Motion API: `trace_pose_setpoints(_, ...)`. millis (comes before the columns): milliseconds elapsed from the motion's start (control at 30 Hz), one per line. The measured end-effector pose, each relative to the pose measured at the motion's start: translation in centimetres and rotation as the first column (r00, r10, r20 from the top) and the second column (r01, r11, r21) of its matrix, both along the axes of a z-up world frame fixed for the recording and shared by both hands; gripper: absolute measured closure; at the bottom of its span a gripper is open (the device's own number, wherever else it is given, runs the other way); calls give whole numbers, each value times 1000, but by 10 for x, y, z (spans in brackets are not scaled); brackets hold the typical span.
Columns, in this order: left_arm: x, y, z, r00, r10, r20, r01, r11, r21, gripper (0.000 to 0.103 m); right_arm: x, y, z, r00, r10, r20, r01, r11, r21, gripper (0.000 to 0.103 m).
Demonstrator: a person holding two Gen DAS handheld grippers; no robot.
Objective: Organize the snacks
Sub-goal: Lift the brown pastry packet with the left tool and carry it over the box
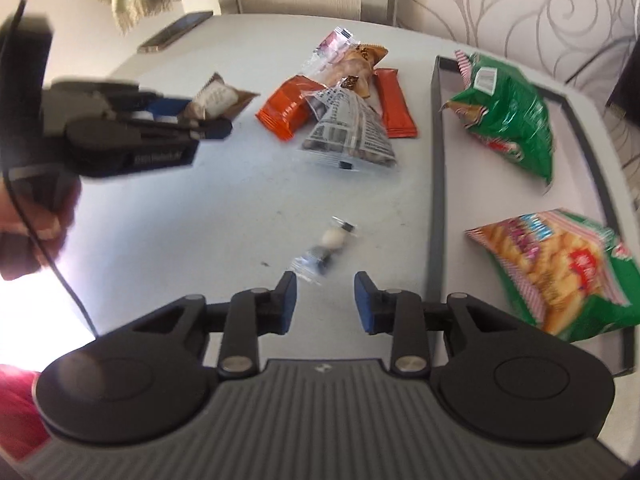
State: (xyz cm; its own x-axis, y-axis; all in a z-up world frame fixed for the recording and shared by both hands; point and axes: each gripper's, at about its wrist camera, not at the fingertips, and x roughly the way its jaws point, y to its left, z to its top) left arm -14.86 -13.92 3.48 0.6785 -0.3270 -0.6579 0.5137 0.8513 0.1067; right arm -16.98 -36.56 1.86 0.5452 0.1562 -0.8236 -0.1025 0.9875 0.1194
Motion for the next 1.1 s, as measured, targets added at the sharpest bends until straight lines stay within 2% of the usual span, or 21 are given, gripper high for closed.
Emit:
trace_pose_setpoints(67, -2, 1, 0, 1000, -4, 0, 4, 1000, -1, 62, 6, 3, 0, 999, -50, -2, 50, 999, 16, 50)
trace_pose_setpoints(133, -4, 1, 1, 1000, -5, 4, 5, 1000, 4, 62, 14, 9, -3, 998, -68, -9, 68, 997, -37, 49)
trace_pose_setpoints(200, -5, 1, 1, 1000, -9, 5, 9, 1000, 7, 62, 18, 15, -7, 998, -55, -3, 54, 994, -92, 50)
trace_pose_setpoints(233, -6, 2, 1, 1000, -11, 8, 11, 1000, 11, 62, 18, 15, -9, 999, -44, -3, 44, 995, -94, 55)
trace_pose_setpoints(267, -7, 2, 1, 1000, -13, 10, 13, 1000, 13, 62, 18, 15, -10, 999, -39, -4, 38, 995, -92, 79)
trace_pose_setpoints(500, -8, 3, -5, 1000, -11, -2, 11, 1000, 25, 62, 8, 13, -2, 999, 12, 36, -9, 997, -78, 80)
trace_pose_setpoints(867, -8, -14, 12, 997, -50, 52, 49, 998, 33, 62, -5, 7, 79, 971, 9, 239, 2, 999, -46, 80)
trace_pose_setpoints(1100, -11, -32, 19, 995, -85, 60, 83, 996, 30, 62, -12, 7, 103, 954, 24, 299, -10, 999, -49, 80)
